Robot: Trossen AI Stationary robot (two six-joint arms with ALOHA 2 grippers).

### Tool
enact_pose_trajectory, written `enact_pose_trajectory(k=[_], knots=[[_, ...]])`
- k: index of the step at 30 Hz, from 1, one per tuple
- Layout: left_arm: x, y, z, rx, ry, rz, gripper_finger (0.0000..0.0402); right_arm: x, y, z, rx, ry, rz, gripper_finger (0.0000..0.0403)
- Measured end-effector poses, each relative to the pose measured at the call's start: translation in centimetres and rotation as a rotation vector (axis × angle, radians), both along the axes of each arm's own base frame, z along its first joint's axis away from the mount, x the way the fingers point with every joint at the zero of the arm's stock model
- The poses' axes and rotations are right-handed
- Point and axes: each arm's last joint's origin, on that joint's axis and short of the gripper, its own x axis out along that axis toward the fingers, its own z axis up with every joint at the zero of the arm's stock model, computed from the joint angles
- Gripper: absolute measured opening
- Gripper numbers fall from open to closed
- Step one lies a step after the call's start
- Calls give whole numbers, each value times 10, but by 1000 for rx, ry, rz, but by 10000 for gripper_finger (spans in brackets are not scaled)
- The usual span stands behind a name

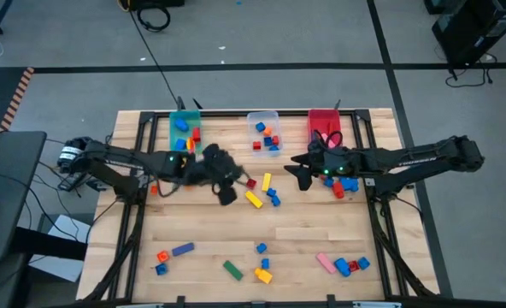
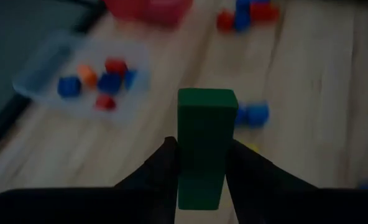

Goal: Sort blocks by size
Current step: Put the green block into the red bin

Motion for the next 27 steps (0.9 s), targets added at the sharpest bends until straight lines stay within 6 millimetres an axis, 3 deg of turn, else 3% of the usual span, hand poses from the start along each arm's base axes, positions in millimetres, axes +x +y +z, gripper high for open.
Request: enact_pose_trajectory(k=[6, 11, 15, 27], knots=[[11, 15, 12, -30, -172, 60, 114, 10, -1, 7, -38, -100, 11, 264], [17, 17, 22, -61, -288, -9, 114, 24, 1, 16, -242, -214, 134, 264], [19, 15, 26, -88, -334, -51, 114, 35, 0, 18, -247, -299, 157, 264], [38, 13, 19, -139, -405, -124, 115, 83, -13, 30, -286, -269, 354, 267]])
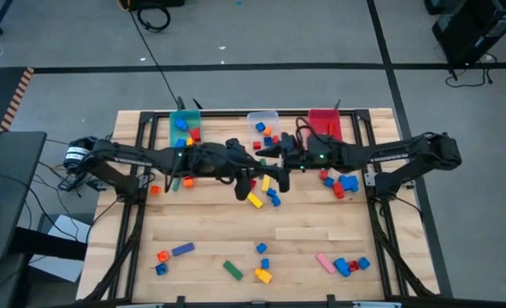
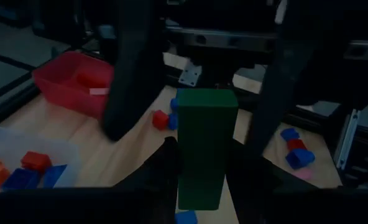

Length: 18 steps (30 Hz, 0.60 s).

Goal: Sort blocks by size
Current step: Put the green block into the red bin

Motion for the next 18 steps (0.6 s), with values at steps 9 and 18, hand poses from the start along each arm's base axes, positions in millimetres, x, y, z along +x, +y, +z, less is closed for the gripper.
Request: enact_pose_trajectory(k=[9, 18], knots=[[1, 0, -1, -18, -2, 8, 115, 6, -4, 6, -14, 28, 11, 228], [2, 5, 3, -14, -42, 35, 115, 6, -4, 6, 9, 26, 8, 177]])
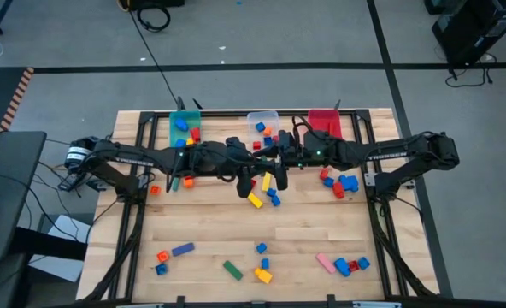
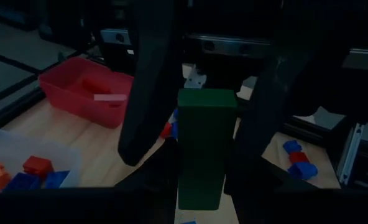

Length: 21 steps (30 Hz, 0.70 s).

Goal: Sort blocks by size
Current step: Put the green block into the red bin

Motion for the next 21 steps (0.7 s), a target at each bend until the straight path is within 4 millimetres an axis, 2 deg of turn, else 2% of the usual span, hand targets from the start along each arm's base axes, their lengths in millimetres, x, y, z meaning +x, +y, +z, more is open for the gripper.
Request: enact_pose_trajectory(k=[8, 21], knots=[[0, 2, 2, -4, -18, 9, 115, 0, 0, 0, -1, 5, -2, 118], [0, 2, 0, -9, -2, 16, 132, 0, 0, -2, 19, 14, -2, 121]])
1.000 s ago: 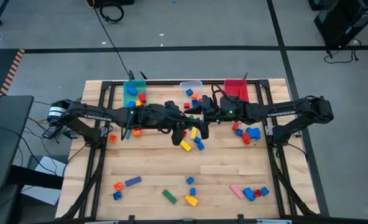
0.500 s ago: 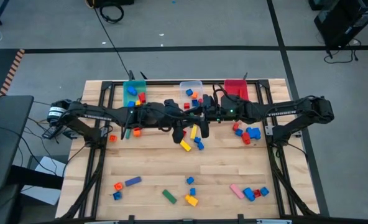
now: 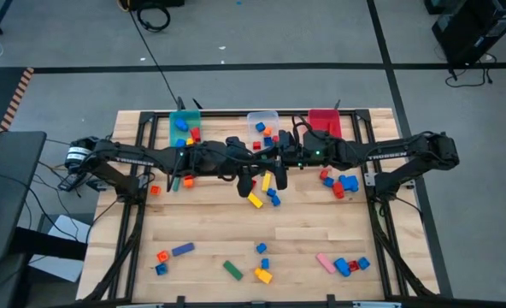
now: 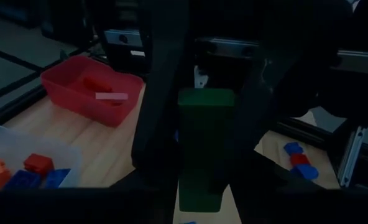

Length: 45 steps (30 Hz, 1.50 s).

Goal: Sort blocks by size
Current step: Put the green block into the red bin

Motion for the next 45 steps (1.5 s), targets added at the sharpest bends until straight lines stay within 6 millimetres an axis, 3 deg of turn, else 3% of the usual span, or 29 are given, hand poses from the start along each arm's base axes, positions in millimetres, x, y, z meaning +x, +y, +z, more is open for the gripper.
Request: enact_pose_trajectory(k=[5, 12, 20, 31, 39, 45], knots=[[0, 0, -1, -1, 8, -8, 145, 0, 0, -1, 3, 7, 6, 119], [0, 0, -2, 8, 17, -14, 194, 0, -2, -2, 4, 11, 3, 119], [-1, 2, 0, 56, 14, 17, 204, -17, -22, 7, 13, 40, -52, 119], [-2, 3, -1, 82, 27, 46, 204, -72, -83, 10, 39, 265, -426, 120], [-2, 3, -1, 85, 29, 53, 204, -115, -141, -17, 163, 500, -732, 120], [-2, 3, -2, 85, 32, 53, 204, -144, -164, -50, 284, 574, -881, 120]])
